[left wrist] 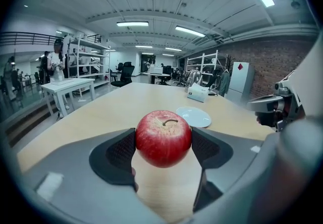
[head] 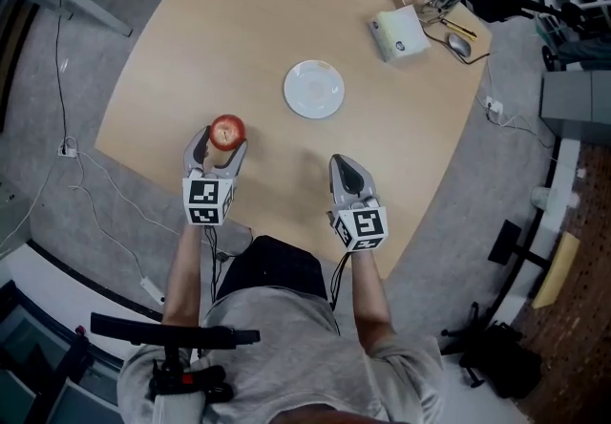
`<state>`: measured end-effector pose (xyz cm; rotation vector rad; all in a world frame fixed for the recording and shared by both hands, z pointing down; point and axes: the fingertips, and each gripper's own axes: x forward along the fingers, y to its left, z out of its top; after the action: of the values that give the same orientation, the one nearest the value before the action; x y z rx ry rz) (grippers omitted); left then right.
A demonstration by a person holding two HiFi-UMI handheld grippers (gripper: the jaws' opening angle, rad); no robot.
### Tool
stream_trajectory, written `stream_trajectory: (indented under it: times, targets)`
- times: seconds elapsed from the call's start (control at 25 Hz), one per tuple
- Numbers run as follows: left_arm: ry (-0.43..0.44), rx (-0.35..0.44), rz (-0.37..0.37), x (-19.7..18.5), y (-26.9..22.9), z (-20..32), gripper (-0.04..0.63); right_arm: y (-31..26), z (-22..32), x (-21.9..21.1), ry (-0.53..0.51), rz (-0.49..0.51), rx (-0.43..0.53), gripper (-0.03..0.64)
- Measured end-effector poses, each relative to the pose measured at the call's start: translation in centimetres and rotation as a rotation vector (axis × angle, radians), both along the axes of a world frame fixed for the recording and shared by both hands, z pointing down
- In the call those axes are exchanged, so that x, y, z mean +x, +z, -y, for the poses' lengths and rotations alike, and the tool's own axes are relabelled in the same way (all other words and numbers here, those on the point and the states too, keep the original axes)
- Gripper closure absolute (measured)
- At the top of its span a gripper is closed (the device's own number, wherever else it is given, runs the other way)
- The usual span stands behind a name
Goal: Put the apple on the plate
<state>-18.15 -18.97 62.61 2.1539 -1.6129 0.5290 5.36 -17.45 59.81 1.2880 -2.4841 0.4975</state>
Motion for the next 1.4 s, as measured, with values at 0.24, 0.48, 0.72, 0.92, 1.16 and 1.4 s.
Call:
stream_trajectory:
  times: [0.24,0.48,0.72,0.92,1.16,1.4]
  targets:
    - [0.051,0.021,-0.005,2.4,-1.1,1.2,0.227,-0.6,-0.4,2.2,0.052,-0.006,0.006,0.611]
    - [0.108,0.036,-0.007,5.3,-1.6,2.9,0.227,-0.7,-0.4,4.9,0.107,-0.009,0.008,0.611]
    - [0.164,0.047,-0.007,8.3,-2.1,4.1,0.227,-1.0,-0.8,7.6,0.165,-0.015,0.006,0.611]
    - [0.206,0.060,-0.007,10.8,-2.3,5.2,0.227,-1.0,-1.1,9.8,0.213,-0.015,0.002,0.611]
    - [0.240,0.063,-0.009,12.9,-2.4,6.4,0.227,-0.7,-1.4,11.5,0.252,-0.018,-0.006,0.611]
    - [0.266,0.061,-0.009,14.5,-1.9,7.6,0.227,-0.4,-1.6,13.2,0.290,-0.022,-0.019,0.611]
